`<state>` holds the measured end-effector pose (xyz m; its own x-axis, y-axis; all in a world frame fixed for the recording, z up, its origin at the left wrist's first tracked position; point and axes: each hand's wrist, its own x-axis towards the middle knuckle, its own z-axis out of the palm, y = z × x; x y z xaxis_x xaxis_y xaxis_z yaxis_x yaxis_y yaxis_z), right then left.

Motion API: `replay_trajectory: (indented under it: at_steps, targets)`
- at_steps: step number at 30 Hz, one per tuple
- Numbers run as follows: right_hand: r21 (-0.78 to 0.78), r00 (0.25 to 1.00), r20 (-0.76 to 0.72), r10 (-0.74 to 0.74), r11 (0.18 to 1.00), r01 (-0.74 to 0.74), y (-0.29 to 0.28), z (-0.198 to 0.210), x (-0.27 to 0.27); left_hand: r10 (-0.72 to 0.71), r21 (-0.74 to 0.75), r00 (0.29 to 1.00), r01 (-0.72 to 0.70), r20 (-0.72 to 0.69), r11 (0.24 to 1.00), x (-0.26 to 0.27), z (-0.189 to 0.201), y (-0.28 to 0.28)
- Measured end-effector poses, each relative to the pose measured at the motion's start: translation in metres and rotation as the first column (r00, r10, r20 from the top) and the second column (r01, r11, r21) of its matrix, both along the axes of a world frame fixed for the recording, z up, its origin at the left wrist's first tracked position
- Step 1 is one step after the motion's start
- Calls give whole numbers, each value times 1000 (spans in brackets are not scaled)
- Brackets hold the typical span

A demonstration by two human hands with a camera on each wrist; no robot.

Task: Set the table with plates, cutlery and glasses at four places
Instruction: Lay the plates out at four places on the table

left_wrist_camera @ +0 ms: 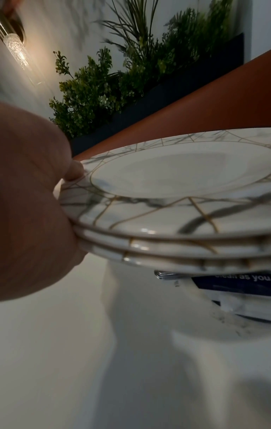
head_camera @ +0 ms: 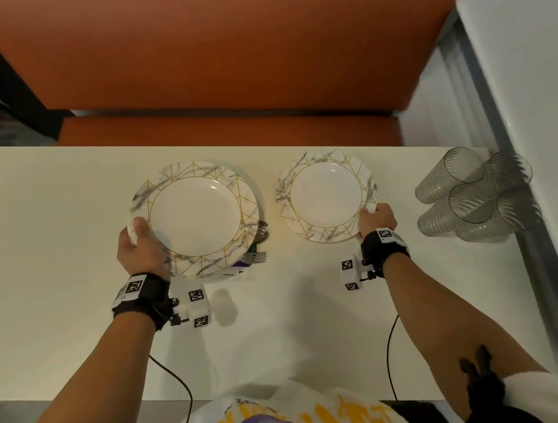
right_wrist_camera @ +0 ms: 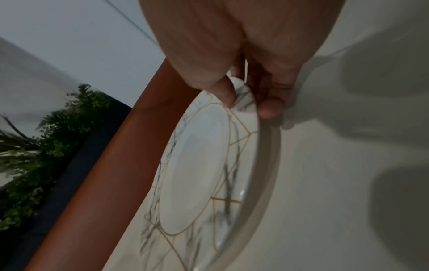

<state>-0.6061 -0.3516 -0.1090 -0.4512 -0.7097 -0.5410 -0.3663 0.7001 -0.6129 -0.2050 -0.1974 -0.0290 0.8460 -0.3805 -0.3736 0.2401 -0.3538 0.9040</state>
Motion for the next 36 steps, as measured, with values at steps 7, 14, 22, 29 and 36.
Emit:
replay_trajectory:
  at_steps: [7,14,22,29,36]
  targets:
    - [44,999,2,38,998,-38,-4,4,3,-34,14,999,34,25,999,-29,6,3]
    - [70,998,43,44,996,-47,-9,21,12,-100,6,995,100,9,995,-34,-2,9]
    - [-207,981,-117,153,963,-174,13,46,33,-157,5,987,157,-39,988,-49,5,14]
    - [-240,722,-47,691,694,-679,51,78,94,-245,-23,959,244,-146,969,-67,4,23]
    - [-186,754,-102,649,732,-655,86,81,89,-336,-21,907,342,-255,939,-61,1,55]
